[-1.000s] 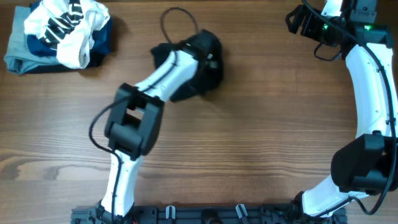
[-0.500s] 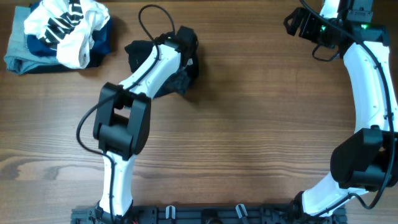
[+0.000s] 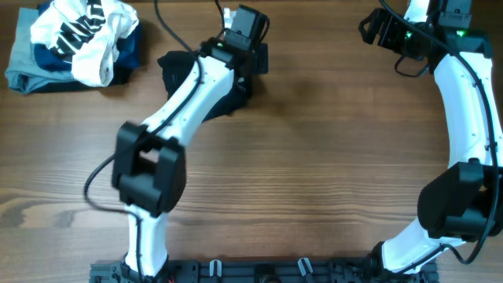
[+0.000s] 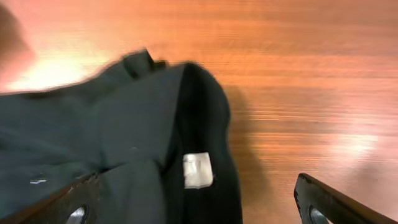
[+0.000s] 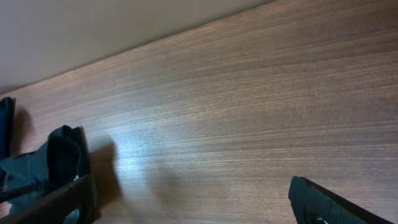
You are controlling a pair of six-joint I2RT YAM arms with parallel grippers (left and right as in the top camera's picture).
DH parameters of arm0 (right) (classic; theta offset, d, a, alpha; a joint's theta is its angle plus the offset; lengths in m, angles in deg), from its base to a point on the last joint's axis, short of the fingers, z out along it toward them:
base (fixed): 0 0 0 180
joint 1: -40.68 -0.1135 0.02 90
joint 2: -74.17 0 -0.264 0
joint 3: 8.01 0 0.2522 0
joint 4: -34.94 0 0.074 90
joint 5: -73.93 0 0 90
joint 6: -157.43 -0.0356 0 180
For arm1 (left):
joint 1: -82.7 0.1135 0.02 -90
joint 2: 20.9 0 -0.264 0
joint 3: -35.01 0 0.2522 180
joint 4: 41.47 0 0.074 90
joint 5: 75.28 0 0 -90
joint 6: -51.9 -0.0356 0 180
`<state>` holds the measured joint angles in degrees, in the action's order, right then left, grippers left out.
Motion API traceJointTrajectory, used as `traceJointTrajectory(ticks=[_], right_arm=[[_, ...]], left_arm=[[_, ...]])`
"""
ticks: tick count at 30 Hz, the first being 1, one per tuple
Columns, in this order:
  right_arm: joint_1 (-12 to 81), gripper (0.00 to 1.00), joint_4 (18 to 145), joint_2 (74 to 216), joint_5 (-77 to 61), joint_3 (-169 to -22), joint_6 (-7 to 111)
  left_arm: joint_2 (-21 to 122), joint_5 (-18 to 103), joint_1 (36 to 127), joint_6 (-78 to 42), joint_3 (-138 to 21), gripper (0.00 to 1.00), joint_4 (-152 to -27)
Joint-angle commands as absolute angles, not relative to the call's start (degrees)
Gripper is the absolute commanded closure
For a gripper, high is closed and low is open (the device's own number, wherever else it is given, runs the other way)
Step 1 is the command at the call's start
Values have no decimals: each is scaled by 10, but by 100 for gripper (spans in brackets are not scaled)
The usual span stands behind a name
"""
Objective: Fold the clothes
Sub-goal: 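Grasp the folded black shirt bundle with the left gripper and lift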
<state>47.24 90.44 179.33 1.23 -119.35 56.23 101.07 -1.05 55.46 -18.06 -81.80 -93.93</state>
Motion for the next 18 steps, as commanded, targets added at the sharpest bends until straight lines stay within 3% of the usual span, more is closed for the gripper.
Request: traceJointTrajectory(ticks=[1,10,17,18], right_arm=[[470,0,903,1805,4,-1188,578],[470,0,908,1805,5,-1188,583],[470,0,910,1805,5,-1188,584],[470,0,910,1805,5,-1188,584]], left_arm=[[1078,-17,548,-121,-811,0,-932],[1106,-153,551,-104,-811,0,-980],[1160,-151,563,-114,-811,0,-983],[1175,-142,564,-123,-811,5,-984]])
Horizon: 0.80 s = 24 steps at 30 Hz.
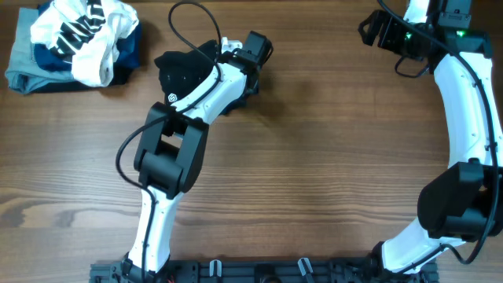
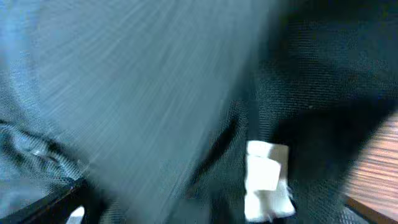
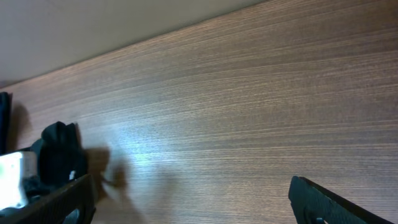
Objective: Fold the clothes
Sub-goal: 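Grasp the folded black shirt bundle with the left gripper and lift, then carry the bundle left and place it on the clothes stack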
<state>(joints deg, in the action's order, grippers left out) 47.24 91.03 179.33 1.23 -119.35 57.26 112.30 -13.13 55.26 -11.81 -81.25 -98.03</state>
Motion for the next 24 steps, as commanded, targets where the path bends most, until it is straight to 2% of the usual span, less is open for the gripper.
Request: traceJointTrajectory(ticks=[1,3,5,6,12,17,24], right_arm=[[470,0,910,1805,5,-1188,584],[470,0,910,1805,5,-1188,584],[470,0,910,1805,5,-1188,584],[470,0,911,1805,5,-1188,584],[470,0,913,1805,5,-1188,585],[470,1,912,1805,5,-1188,584],[470,0,916,1805,5,-1188,584]], left_arm=[[1180,-142,563,-123,-811,10,-987],[1186,-143,562,-124,-811,29,-990],[1186,-143,562,-124,-811,82,-990],[1186,-143,562,-124,-811,95,-990],[1169,-145,564,-183,-818,96,-1045],[1095,-153,579,-209,-873,96,-1129],[939,-149,629,-256,-912,96,-1096]])
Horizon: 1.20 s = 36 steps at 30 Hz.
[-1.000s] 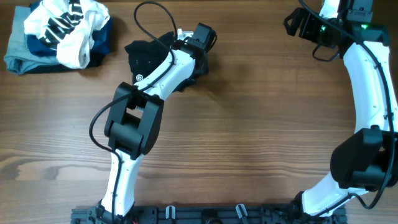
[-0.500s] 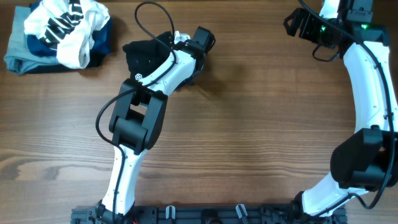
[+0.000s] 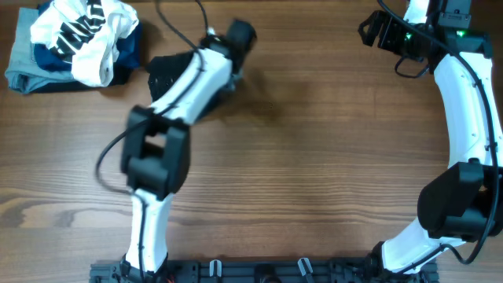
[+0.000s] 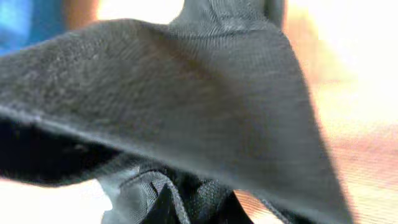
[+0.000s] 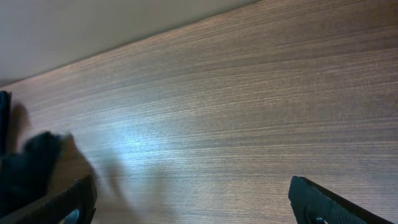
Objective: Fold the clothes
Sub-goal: 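Carry the bundle left and place it on the clothes stack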
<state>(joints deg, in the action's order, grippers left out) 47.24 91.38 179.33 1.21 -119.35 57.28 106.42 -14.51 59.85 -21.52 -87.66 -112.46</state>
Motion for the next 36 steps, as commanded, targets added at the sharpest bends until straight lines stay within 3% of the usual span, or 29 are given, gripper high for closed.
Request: traceJointTrajectory(ticks=[1,6,14,19,25,36], right_arm=[[470,0,916,1805,5,-1188,584],[470,0,916,1805,5,-1188,584],[470,0,927,1805,5,-1188,584],[470,1,934,1805,5,-1188,584],[470,0,935,1805,5,-1188,583],[469,0,940,1805,5,-1188,584]], left_arm=[[919,-147,638,-268,-912,96,-1085],[845,-130,684,-419,-912,96,-999],[846,-163,778,-682,-912,96,-845],[871,-146,871,-719,-912,96,-736],[944,-69,961,-888,-912,96,-630],[1075,-41,1002,-929,-912,96,-585]])
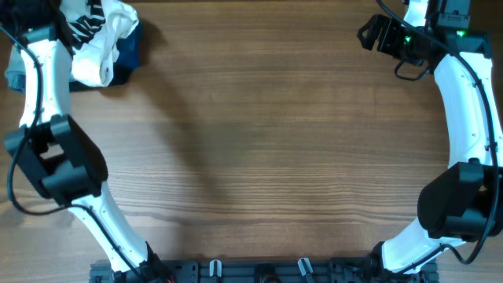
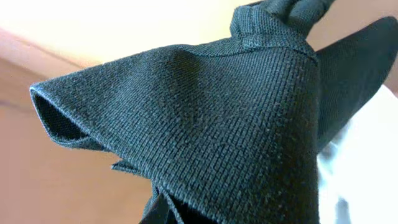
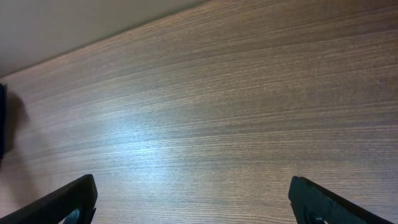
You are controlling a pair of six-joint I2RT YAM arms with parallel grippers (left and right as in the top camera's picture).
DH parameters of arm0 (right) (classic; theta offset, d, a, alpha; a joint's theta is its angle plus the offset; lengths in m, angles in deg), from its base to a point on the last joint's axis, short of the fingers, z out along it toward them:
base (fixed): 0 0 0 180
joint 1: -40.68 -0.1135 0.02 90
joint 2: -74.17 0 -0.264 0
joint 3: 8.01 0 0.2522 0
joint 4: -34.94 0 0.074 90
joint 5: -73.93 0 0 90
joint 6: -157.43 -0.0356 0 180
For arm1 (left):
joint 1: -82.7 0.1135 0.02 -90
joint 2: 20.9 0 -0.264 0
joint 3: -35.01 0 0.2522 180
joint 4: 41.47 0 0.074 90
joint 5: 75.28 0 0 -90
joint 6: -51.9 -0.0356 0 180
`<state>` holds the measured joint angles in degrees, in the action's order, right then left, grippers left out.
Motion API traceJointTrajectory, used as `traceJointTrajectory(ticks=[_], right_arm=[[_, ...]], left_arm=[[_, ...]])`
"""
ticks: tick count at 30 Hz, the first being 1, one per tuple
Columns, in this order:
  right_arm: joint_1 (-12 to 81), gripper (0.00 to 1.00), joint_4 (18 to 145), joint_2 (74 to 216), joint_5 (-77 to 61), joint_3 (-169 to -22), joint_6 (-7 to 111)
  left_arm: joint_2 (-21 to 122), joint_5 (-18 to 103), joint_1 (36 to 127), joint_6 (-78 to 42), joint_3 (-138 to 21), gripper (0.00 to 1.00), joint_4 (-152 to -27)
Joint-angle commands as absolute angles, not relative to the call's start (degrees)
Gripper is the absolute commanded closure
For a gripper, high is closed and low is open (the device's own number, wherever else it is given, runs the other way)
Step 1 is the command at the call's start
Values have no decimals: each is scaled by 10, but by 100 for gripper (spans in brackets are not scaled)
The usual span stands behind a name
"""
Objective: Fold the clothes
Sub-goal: 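Carry the bundle left and place it on the clothes stack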
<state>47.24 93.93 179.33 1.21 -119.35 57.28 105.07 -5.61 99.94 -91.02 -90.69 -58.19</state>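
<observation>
Black knit cloth, the black garment (image 2: 205, 118), fills the left wrist view and bunches out from my left gripper (image 2: 168, 214), which is shut on it with its fingers almost wholly hidden. Overhead, the left arm (image 1: 35, 79) reaches to the table's back left corner over the clothes pile, and the garment itself cannot be made out there. My right gripper (image 3: 199, 205) is open with only bare wood between its fingers; overhead it hangs at the back right (image 1: 377, 31).
The pile at the back left holds a white shirt with black lettering (image 1: 102, 39), a dark blue garment (image 1: 130, 47) and a grey-blue piece (image 1: 12, 77). White cloth (image 2: 367, 162) shows beside the black garment. The wooden table (image 1: 275, 141) spreads between the arms.
My left arm has gone from the back middle to the back left corner over the pile, with the black garment in its gripper. The garment no longer lies on the table. The right arm is unmoved.
The left gripper was open over the black garment lying at the back of the table. Then it was down in the cloth, then shut on it with the garment lifted. Now the garment is at the pile in the back left corner.
</observation>
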Motion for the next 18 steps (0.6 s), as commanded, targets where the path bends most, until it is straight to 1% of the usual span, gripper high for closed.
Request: traceJointTrajectory(ticks=[1,4,5,6,13,14,15,16,17,18], right_arm=[[469,0,940,1805,5,-1188,583],[469,0,937,1805,5,-1188,583],[469,0,936,1805,5,-1188,582],[469,0,934,1805,5,-1188,582],[464,0,933,1805,5,-1188,582],[463,1,933,1805,5,-1188,582],[463,0,933,1805,5,-1188,583],[463,1,933,1805,5,-1188,583],[463,0,933,1805,5,-1188,583],[463,0,933,1805,5,-1188,583]], left_arm=[[1083,-42,998,-927,-912,96,-599],[1092,-42,982,-884,-912,96,-644],[1092,-42,968,-824,-912,96,-665],[1092,-43,960,-792,-912,96,-672],[1091,-46,898,-688,-912,95,-769],[1091,-45,893,-670,-912,89,-782],[1091,-43,888,-649,-912,79,-798],[1091,-41,885,-635,-912,55,-807],[1091,-36,884,-618,-912,0,-817],[1091,-32,884,-609,-912,0,-822]])
